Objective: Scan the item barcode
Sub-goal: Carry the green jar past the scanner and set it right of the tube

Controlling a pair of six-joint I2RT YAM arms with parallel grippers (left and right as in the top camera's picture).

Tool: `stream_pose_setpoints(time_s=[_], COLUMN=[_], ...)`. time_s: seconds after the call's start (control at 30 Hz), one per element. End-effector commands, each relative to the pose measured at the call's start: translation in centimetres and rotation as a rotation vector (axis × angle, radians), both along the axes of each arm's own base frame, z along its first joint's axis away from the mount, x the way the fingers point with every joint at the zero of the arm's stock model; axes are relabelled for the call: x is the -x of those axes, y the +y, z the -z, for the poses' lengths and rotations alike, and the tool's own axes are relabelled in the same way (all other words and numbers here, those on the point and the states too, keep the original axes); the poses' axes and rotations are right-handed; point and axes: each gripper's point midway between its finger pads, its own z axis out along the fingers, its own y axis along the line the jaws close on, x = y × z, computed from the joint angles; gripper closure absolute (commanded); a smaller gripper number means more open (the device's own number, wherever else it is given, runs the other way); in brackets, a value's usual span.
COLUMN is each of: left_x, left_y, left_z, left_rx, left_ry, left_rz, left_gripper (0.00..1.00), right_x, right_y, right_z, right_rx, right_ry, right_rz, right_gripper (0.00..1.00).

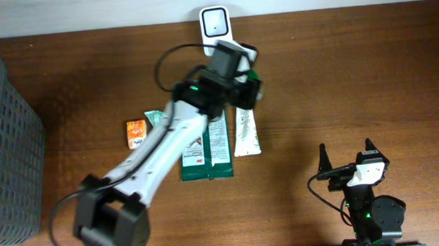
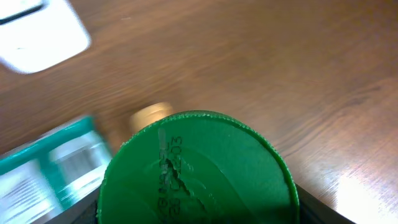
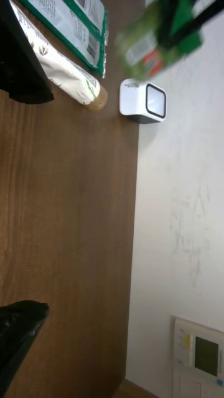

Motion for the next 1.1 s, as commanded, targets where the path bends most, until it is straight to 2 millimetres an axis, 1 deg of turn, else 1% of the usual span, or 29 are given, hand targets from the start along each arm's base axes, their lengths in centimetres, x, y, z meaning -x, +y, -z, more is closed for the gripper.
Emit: stream_pose_setpoints(time_s=[0.0,0.07,0.1,0.17,0.27,0.33,0.47,0.6,0.67,0.7,0.73,0.83,0.87,0.9,0.93,1.03,1.07], left_x=[1.4,2.2,2.6,3.3,4.9,5.4,4.7,4.8,4.8,4.7,4.6,4.5,4.4,4.1,3.8,3.0,2.6], left_y=[-5.4,-7.2,-7.7,-8.4,-9.1,-9.2,-8.0,-7.8,-7.9,-7.9,-8.0,-8.2,-8.3,-8.5,-8.8,-9.4,-9.3], left_z=[1.6,2.8,3.5,4.7,7.3,8.4,10.1,12.4,12.5,12.5,12.4,12.2,12.0,11.3,10.2,5.5,2.9], left_rx=[0.026,0.021,0.012,-0.004,-0.062,-0.085,-0.164,-0.202,-0.202,-0.2,-0.196,-0.187,-0.182,-0.171,-0.159,-0.093,-0.061], left_ry=[-0.015,-0.013,-0.006,0.014,0.054,0.076,0.07,0.093,0.093,0.091,0.087,0.08,0.074,0.063,0.049,0.014,-0.002], left_rz=[0.097,0.131,0.141,0.16,0.209,0.215,0.166,0.18,0.18,0.18,0.179,0.181,0.18,0.179,0.177,0.184,0.183], left_gripper=[0.32,0.32,0.32,0.32,0.32,0.33,0.32,0.32,0.28,0.23,0.14,0.05,0.04,0.03,0.02,0.01,0.01], right_x=[0.0,0.0,0.0,0.0,0.0,0.0,0.0,0.0,0.0,0.0,0.0,0.0,0.0,0.0,0.0,0.0,0.0], right_y=[0.1,0.1,0.1,0.1,0.1,0.1,0.1,0.1,0.1,0.1,0.1,0.1,0.1,0.1,0.1,0.1,0.1], right_z=[0.4,0.4,0.3,0.4,0.3,0.3,0.4,0.4,0.4,0.3,0.4,0.4,0.4,0.4,0.4,0.4,0.4], right_rx=[0.005,0.005,0.005,0.005,0.005,0.005,0.005,0.005,0.005,0.005,0.005,0.005,0.005,0.005,0.005,0.005,0.005], right_ry=[0.006,0.006,0.006,0.006,0.006,0.006,0.006,0.006,0.006,0.006,0.006,0.006,0.006,0.006,0.006,0.006,0.006], right_rz=[-0.007,-0.007,-0.007,-0.007,-0.007,-0.007,-0.007,-0.007,-0.007,-0.007,-0.007,-0.007,-0.007,-0.007,-0.007,-0.007,-0.007], right_gripper=[0.02,0.02,0.02,0.02,0.01,0.02,0.02,0.02,0.02,0.02,0.01,0.02,0.02,0.02,0.02,0.02,0.02])
